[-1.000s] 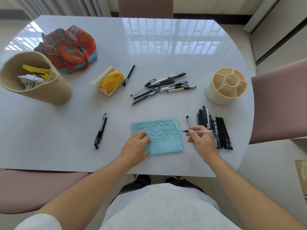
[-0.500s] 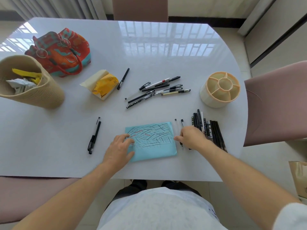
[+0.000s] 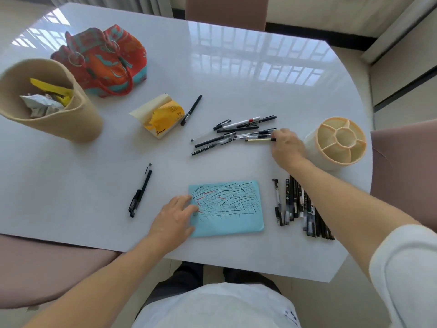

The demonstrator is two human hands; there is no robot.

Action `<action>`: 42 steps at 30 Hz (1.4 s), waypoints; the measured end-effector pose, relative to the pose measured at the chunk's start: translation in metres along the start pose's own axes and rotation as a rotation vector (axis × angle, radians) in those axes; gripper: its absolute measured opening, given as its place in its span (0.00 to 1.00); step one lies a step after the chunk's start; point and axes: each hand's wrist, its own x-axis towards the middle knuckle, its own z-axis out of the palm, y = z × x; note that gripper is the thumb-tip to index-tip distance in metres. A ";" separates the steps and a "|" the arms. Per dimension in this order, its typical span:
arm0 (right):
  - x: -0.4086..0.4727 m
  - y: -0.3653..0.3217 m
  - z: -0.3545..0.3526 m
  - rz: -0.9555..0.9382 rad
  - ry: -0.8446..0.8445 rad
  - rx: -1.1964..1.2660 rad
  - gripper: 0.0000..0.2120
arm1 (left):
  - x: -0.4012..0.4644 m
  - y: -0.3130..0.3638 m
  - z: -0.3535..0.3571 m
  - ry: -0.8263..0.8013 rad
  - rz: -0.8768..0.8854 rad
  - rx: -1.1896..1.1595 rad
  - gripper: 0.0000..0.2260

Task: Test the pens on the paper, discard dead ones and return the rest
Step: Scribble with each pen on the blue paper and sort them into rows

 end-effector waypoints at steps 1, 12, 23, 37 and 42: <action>0.008 -0.001 0.002 -0.022 -0.029 -0.079 0.14 | 0.000 -0.001 0.000 0.000 0.002 0.005 0.23; -0.054 -0.018 -0.009 0.055 -0.088 0.446 0.05 | 0.013 0.010 -0.017 0.086 -0.052 -0.162 0.17; -0.207 -0.053 0.013 0.391 -0.254 1.616 0.05 | 0.042 0.087 -0.039 -0.331 -0.051 -0.840 0.08; -0.219 0.006 0.016 0.508 0.066 1.336 0.03 | 0.008 0.039 -0.008 -0.118 -0.092 -0.351 0.02; -0.222 -0.030 0.040 0.333 -0.056 1.168 0.07 | 0.018 0.057 0.004 -0.134 0.063 -0.215 0.03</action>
